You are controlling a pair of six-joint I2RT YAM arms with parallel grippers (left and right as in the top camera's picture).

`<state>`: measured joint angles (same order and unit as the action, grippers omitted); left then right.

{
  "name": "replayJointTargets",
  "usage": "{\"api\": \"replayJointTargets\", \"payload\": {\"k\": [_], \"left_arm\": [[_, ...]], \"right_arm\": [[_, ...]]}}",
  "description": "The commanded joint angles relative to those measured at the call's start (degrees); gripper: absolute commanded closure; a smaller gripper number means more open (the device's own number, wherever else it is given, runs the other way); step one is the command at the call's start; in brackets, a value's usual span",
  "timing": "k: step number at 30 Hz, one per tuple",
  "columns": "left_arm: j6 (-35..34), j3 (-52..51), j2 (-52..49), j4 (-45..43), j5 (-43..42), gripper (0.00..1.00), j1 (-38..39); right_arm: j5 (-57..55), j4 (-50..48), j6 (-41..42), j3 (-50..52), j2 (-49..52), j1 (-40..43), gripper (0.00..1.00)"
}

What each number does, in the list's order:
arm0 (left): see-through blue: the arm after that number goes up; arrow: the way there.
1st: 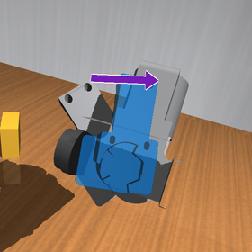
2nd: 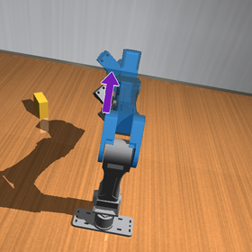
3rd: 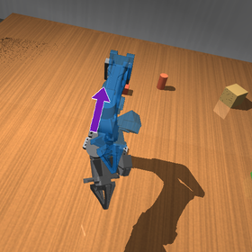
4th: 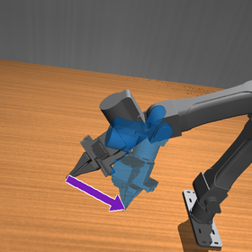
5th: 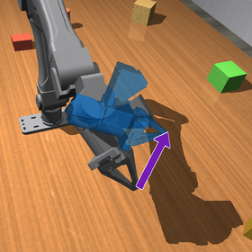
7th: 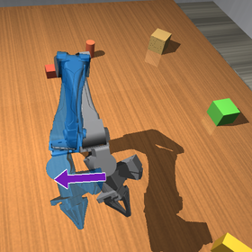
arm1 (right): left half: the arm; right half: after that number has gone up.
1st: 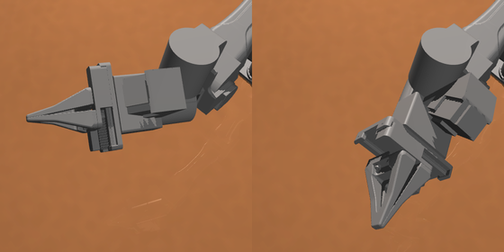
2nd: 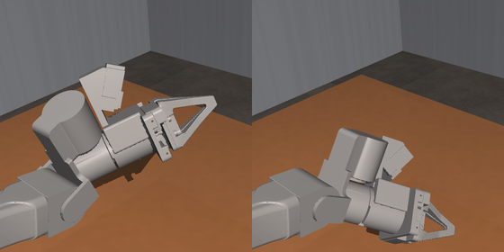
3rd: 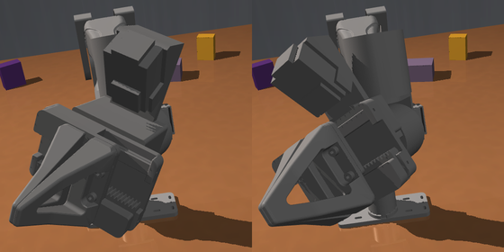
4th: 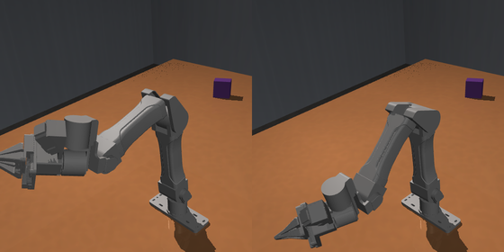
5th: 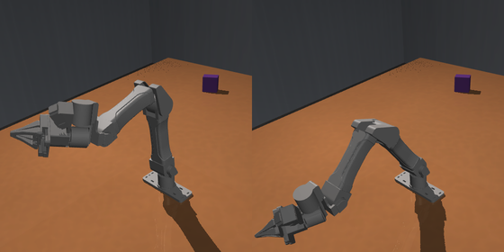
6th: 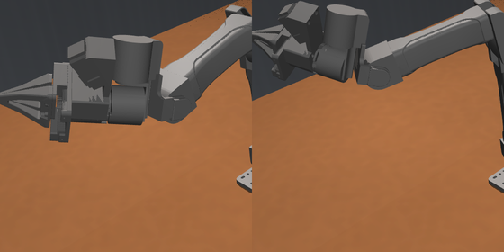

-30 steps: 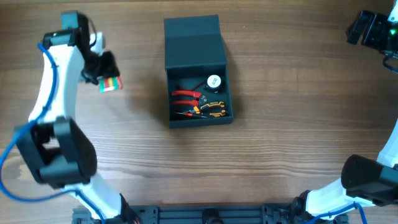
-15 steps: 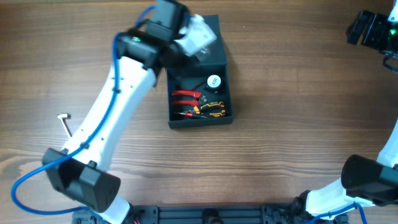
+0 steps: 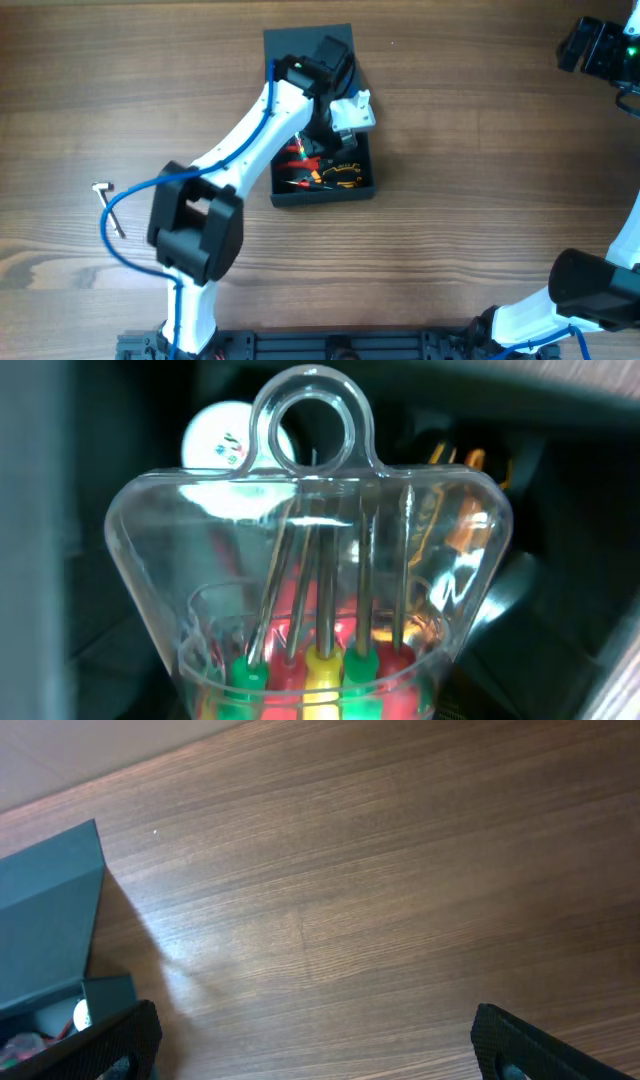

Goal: Pack container
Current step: 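Carry the screwdriver pack into the box and release it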

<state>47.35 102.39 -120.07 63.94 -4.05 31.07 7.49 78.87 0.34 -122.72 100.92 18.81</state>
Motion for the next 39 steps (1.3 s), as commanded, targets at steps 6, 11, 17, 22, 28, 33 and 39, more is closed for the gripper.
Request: {"api": "replayJointTargets", "payload": {"k": [6,11,17,22,28,33,39], "left_arm": [[1.5,0.6,-3.5,0.1,-1.5,0.53,-0.4],[1.2,0.6,-3.5,0.2,-1.5,0.22,-1.1],[-0.4,0.6,-3.5,0.7,-1.7,0.02,-1.7],[-0.4,0.6,-3.4,1.3,-1.7,0.00,-1.7],[-1.5,0.7,-1.8,1.9,-1.7,0.00,-1.7],[-3.9,0.7,2.8,3.0,-1.5,0.00,-1.8],[-9.0,0.7,10.5,4.6,2.4,0.00,-3.9]], "right_arm": [[0.3,0.1,-0.4,0.5,-2.1,-0.2,0.00],[0.3,0.1,-0.4,0.5,-2.1,-0.2,0.00],[0.3,0.2,-0.6,0.5,-2.1,-0.2,0.00],[0.2,0.2,-0.6,0.5,-2.1,-0.2,0.00],[0.3,0.2,-0.8,0.5,-2.1,-0.2,0.00],[0.3,0.2,-0.8,0.5,-2.1,-0.2,0.00],[0.3,0.2,-1.4,0.5,-2.1,-0.2,0.00]]}}
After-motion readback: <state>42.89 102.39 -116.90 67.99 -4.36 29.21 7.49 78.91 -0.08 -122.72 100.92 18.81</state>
